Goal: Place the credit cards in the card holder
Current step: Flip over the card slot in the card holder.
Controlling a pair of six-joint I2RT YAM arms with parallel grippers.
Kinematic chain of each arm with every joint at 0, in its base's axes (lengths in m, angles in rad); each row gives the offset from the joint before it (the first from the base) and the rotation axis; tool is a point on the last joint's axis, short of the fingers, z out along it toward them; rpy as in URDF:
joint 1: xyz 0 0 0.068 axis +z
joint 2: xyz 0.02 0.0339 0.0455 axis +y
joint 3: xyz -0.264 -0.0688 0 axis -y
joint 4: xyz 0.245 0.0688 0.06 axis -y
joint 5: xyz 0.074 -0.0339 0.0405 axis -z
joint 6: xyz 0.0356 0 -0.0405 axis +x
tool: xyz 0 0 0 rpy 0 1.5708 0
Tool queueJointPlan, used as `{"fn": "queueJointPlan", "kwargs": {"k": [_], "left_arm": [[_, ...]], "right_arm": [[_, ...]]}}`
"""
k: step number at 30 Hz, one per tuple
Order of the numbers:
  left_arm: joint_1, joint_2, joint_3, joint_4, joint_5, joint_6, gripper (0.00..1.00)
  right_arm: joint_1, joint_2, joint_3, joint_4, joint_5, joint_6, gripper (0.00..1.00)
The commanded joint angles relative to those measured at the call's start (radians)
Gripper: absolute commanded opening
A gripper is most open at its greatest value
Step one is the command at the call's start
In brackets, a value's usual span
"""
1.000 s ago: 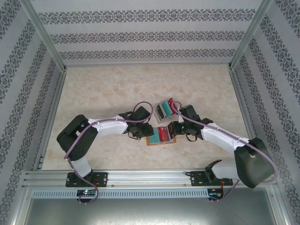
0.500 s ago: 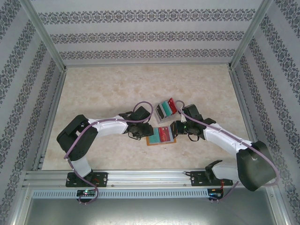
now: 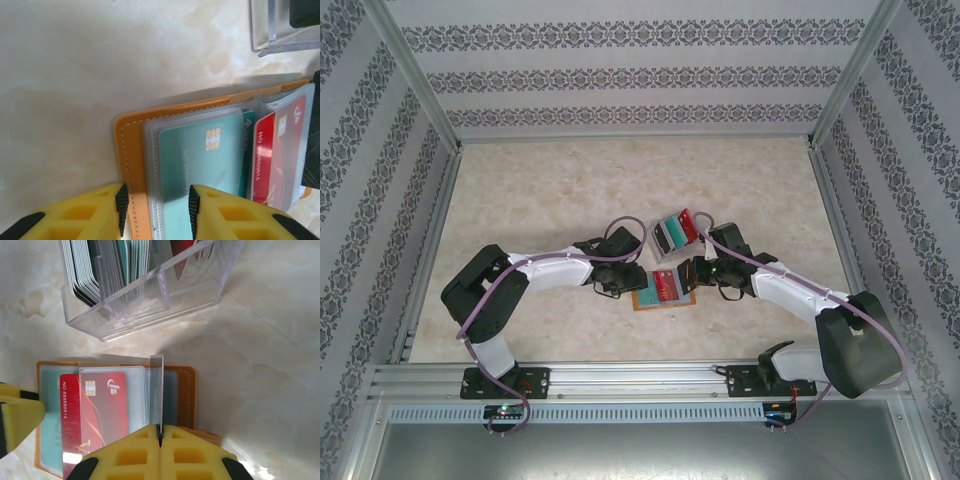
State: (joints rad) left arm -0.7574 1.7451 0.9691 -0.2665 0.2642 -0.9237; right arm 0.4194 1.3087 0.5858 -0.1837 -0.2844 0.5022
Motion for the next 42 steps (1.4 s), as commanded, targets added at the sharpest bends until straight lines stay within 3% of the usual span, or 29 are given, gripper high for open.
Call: {"fn": "queueJointPlan", "kwargs": {"k": [1, 16, 27, 42], "left_arm": [[0.001, 0.013, 0.010, -0.035, -0.009, 0.000, 0.40], [0.002, 0.004, 0.002, -0.027, -0.013, 0.002, 0.39], [0.001, -0.008, -0.006, -0.019, -0.019, 0.005, 0.39], [0.001, -0.131, -0.083, -0.013, -0.143, -0.036, 0.43]], "right_arm": [[-0.010, 0.025, -0.042, 0.052, -0.083, 0.053, 0.00], [0.011, -0.115, -0.022, 0.064, -0.108, 0.107, 0.00], [0.092, -0.057, 0.036, 0.088, -0.115, 0.143, 0.00], [0.156, 0.040, 0.098, 0.123, -0.159, 0.153, 0.00]]}}
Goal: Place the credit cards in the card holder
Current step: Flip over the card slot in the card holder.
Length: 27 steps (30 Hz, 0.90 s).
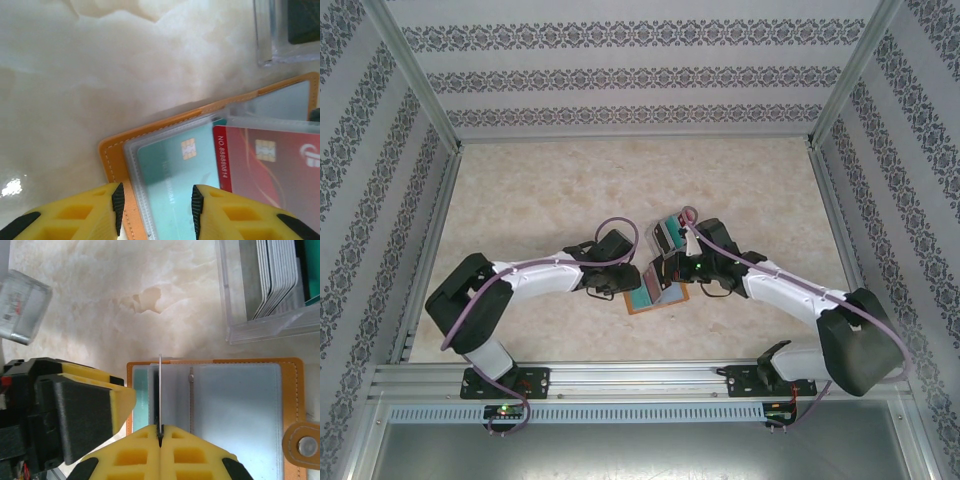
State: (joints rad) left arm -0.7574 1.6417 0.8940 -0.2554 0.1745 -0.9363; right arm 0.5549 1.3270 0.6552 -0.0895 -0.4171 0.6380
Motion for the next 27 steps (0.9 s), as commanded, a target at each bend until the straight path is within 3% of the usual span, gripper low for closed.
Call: {"fn": "queueJointPlan", "kwargs": {"k": [1, 5, 8, 12, 15, 20, 24, 27], "left_arm": [[0.001, -0.026, -0.005, -0.039, -0.062, -0.027, 0.42], [0.002, -0.051, -0.039, -0.055, -0.111, -0.075, 0.25], [0.003, -0.060, -0.047, -0.022, -0.073, -0.061, 0.16], [0.003, -0.058, -0.041, -0.022, -0.052, -0.059, 0.09], [0.002, -0.093, -0.033, -0.005, -0.039, -0.060, 0.10], [0.009, -0.100, -0.003, -0.130, -0.128, -0.082, 0.10], [0.010, -0.118, -0.037, -0.139, -0.161, -0.146, 0.10], [0.010, -0.147, -0.058, -0.130, -0.176, -0.155, 0.17]], "right_arm": [[0.028, 0.030, 0.034, 0.030, -0.025, 0.017, 0.00], [0.046, 0.071, 0.037, 0.046, -0.017, 0.031, 0.00], [0.048, 0.083, 0.035, 0.055, -0.018, 0.039, 0.00], [0.056, 0.096, 0.044, 0.062, -0.029, 0.039, 0.00], [0.061, 0.107, 0.047, 0.059, -0.024, 0.041, 0.00], [0.077, 0.104, 0.050, 0.065, -0.024, 0.046, 0.00], [0.078, 0.125, 0.053, 0.078, -0.036, 0.063, 0.00], [0.077, 0.098, 0.036, 0.065, 0.019, 0.061, 0.00]]}}
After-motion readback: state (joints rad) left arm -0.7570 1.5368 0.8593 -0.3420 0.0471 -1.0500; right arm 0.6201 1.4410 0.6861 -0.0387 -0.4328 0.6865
